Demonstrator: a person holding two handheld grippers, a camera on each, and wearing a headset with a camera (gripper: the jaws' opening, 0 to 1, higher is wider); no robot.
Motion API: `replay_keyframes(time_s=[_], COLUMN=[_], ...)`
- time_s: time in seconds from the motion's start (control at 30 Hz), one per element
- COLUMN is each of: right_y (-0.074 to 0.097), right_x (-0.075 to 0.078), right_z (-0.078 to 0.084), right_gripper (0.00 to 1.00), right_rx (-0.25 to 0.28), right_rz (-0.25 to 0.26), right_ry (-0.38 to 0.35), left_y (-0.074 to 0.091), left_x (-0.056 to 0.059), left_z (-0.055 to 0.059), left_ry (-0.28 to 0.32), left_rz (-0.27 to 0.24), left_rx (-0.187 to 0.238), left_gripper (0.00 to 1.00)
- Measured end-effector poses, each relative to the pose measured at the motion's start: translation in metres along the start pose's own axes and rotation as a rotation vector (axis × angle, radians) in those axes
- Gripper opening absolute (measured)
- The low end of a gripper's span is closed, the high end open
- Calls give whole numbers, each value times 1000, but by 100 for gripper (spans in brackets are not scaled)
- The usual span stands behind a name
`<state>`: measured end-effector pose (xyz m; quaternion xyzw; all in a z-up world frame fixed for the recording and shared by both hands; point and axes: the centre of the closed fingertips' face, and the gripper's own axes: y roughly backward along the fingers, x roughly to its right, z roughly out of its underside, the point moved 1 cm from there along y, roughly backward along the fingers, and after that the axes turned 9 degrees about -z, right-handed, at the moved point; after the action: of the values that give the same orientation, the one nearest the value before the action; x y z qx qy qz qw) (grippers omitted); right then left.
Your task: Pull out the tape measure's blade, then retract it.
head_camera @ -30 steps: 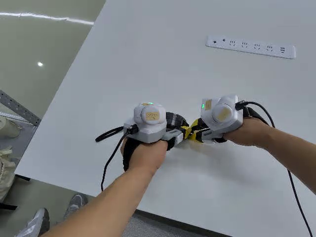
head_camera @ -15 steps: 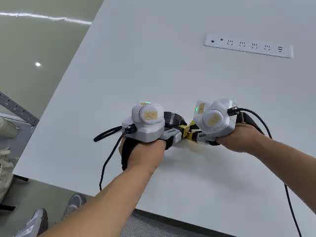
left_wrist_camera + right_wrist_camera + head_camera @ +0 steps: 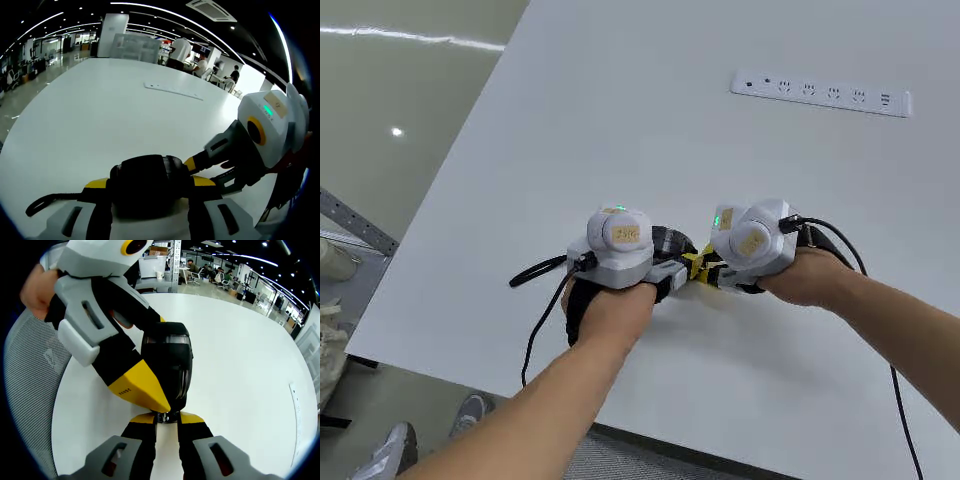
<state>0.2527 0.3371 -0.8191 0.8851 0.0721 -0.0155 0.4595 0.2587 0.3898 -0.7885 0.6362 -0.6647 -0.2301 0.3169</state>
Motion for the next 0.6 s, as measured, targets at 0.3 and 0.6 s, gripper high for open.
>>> replay_keyframes(time_s=[0.3,0.6], right_y=[0,1], right_x=[0,0], right_z=[0,1], right_gripper=[12,13], right_rx=[-1,26], right_rz=[1,13], right_ry=[5,-3], left_y=[-2,8], left_x=[1,3], left_z=[0,4], left_ry=[-22,-62], left_rz=[15,52], left_rx=[16,22], left_gripper=[61,66])
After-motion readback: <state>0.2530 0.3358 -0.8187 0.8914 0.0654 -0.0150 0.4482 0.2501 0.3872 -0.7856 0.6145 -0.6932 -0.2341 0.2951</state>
